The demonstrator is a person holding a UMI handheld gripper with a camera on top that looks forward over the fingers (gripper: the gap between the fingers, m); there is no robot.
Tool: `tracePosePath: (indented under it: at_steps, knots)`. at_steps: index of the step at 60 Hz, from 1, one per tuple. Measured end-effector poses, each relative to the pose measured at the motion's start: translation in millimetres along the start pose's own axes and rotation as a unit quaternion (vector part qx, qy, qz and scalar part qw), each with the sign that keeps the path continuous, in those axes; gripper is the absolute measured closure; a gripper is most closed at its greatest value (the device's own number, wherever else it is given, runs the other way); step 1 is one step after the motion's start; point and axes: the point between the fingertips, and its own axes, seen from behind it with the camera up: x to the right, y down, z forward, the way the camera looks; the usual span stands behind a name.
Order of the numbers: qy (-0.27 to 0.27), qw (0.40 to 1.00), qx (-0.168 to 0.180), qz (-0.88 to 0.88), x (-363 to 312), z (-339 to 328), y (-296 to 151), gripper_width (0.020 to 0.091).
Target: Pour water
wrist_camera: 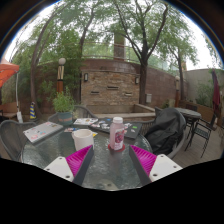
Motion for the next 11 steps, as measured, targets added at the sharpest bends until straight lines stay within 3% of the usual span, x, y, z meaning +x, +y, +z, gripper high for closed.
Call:
tracePosePath:
  at_steps: [11]
  knots:
    - [0.001,1.0,0.006,0.008,-16.3,-80.0,-2.1,0.0283]
